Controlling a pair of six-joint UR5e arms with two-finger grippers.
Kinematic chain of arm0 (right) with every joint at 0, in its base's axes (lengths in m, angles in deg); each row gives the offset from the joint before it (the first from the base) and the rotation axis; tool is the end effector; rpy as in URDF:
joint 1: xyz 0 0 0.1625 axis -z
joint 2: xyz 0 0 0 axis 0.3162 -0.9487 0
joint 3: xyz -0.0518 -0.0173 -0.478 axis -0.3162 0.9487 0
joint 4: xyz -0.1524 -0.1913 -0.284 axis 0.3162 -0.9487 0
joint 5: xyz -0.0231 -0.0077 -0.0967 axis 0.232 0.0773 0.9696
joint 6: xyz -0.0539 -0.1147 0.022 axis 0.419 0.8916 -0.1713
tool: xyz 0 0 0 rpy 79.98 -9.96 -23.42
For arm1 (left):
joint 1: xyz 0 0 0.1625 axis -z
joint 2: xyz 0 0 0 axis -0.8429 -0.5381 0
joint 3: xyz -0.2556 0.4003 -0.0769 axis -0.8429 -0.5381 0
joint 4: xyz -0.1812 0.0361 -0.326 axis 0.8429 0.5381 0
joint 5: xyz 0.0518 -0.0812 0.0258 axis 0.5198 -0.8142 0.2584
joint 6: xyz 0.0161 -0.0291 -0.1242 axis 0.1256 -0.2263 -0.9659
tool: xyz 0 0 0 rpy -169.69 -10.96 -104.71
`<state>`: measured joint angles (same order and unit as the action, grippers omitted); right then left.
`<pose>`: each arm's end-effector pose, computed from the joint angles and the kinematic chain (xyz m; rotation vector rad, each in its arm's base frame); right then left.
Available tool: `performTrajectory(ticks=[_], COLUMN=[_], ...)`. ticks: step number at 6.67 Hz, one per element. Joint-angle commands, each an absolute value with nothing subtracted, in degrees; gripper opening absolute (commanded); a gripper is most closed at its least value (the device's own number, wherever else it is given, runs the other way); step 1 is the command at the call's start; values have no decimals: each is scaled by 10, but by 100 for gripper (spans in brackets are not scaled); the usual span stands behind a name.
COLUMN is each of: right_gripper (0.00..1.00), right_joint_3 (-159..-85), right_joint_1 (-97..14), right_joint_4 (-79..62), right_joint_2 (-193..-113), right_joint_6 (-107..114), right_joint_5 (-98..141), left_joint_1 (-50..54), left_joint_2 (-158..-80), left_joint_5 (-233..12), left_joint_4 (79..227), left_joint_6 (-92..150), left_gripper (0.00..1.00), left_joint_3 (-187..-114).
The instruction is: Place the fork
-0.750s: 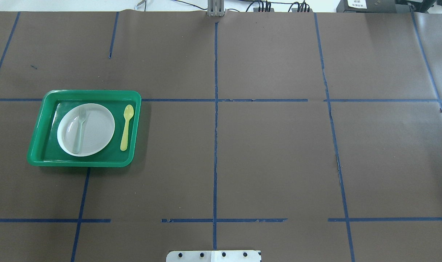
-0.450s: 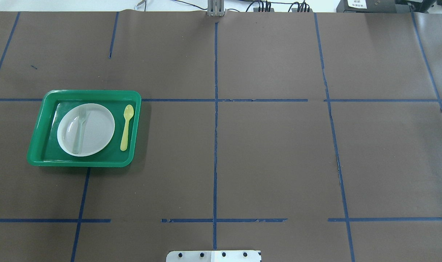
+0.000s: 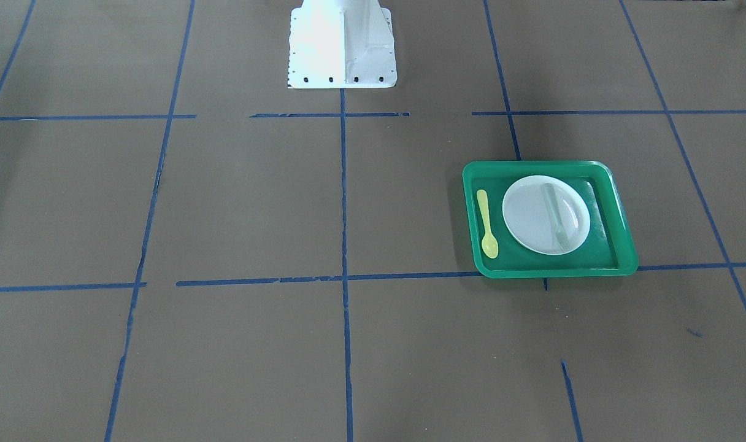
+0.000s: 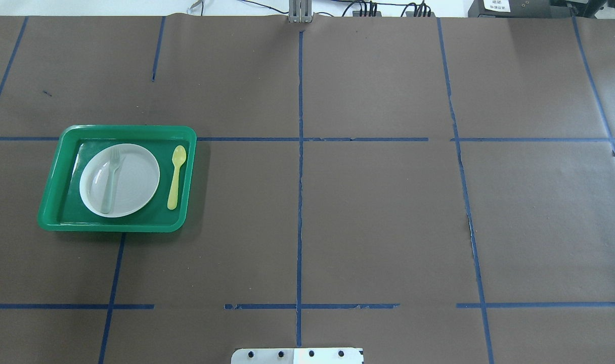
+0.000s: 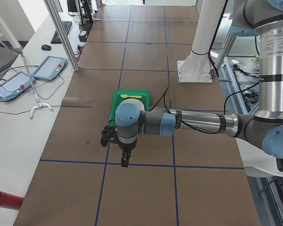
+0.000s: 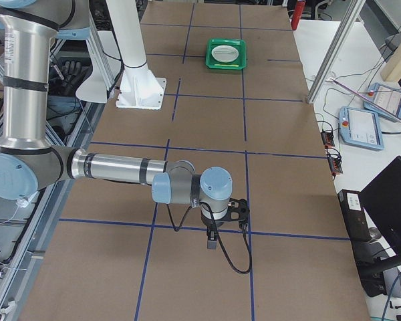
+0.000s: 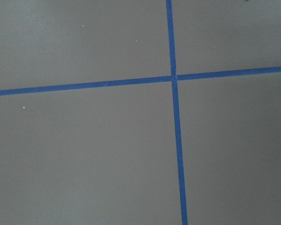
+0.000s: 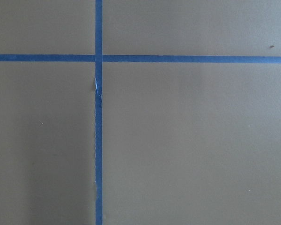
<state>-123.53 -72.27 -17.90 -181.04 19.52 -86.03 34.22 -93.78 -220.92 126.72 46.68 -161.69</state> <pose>0.0545 -0.3863 0.7568 0.0067 -0.7071 0.0223 -0.0596 -0.4116 0.6820 0.1488 0.7240 0.0654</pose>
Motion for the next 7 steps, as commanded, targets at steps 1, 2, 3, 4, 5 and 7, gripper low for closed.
performTrajectory(ticks=[1,2,3,4,5,7], right_gripper=[100,100,100,100,100,100], right_joint_3=[-1235,-1235,-1235,-1235,-1235,-1235], right_joint_1=[-723,-723,-723,-723,-723,-723], right_joint_4=[-179,-179,-179,-179,-179,-179], right_joint_2=[-1810,-1810,-1810,-1810,-1810,-1810], right_joint_6=[195,195,195,195,195,195], right_joint_5=[-860,-860,-860,-860,-860,-859], left_joint_1=[312,249,179,113,55,-31], left_joint_2=[-958,-958,-958,-965,-988,-1041], left_joint_5=[-2214,-2214,-2208,-2202,-2147,-2104], left_joint_4=[1307,1370,1470,1525,1535,1536], left_joint_6=[409,295,183,97,31,-56], left_gripper=[100,100,100,100,100,100], left_joint_3=[-1643,-1658,-1653,-1646,-1638,-1600])
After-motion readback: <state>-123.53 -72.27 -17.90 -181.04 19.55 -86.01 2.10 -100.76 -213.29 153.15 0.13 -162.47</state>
